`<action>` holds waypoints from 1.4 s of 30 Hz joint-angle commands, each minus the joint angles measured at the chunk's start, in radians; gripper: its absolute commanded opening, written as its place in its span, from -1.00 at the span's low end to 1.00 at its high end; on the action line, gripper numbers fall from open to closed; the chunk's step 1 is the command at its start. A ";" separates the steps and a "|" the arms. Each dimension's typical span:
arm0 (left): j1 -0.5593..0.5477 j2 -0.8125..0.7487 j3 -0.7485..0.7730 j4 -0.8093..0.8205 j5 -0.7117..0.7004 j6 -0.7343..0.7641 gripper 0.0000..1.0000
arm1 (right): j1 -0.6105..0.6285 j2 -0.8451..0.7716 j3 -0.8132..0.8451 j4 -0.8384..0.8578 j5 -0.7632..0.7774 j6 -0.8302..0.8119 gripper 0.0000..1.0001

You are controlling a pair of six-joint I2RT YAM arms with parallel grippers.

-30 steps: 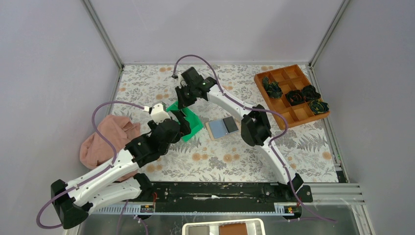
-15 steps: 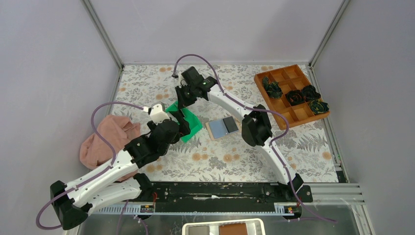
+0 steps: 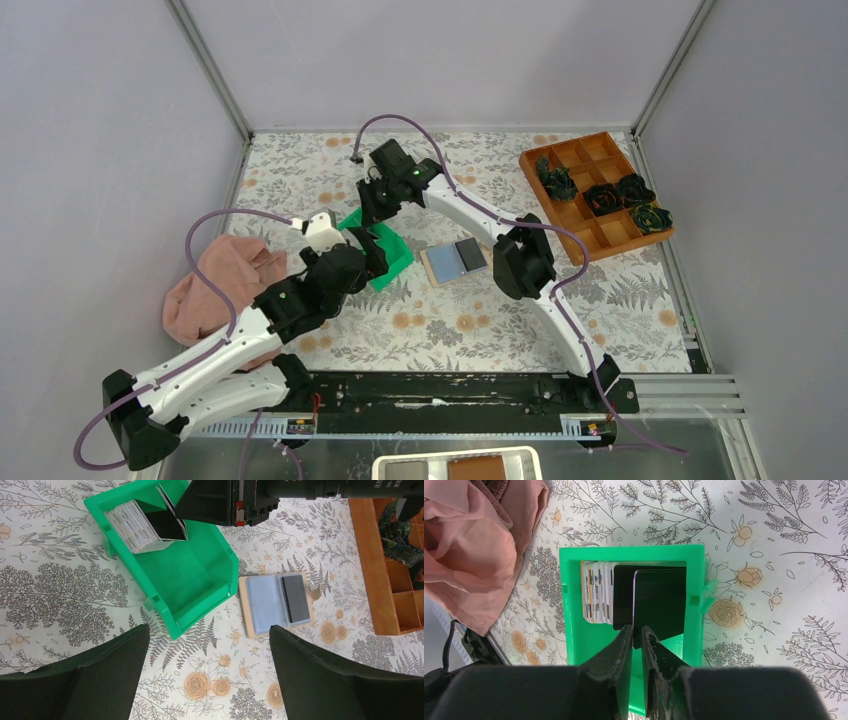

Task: Put the credit cards into the card holder
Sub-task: Pick up the credit card from the storage box.

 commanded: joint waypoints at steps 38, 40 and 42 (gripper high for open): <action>0.019 -0.021 -0.015 0.039 -0.018 -0.004 0.93 | 0.061 -0.031 -0.033 -0.091 0.410 -0.201 -0.76; 0.020 -0.021 -0.015 0.041 -0.019 -0.004 0.93 | 0.064 -0.028 -0.037 -0.091 0.434 -0.209 -0.76; 0.020 -0.025 -0.018 0.039 -0.020 -0.004 0.93 | 0.064 -0.023 -0.036 -0.090 0.439 -0.210 -0.77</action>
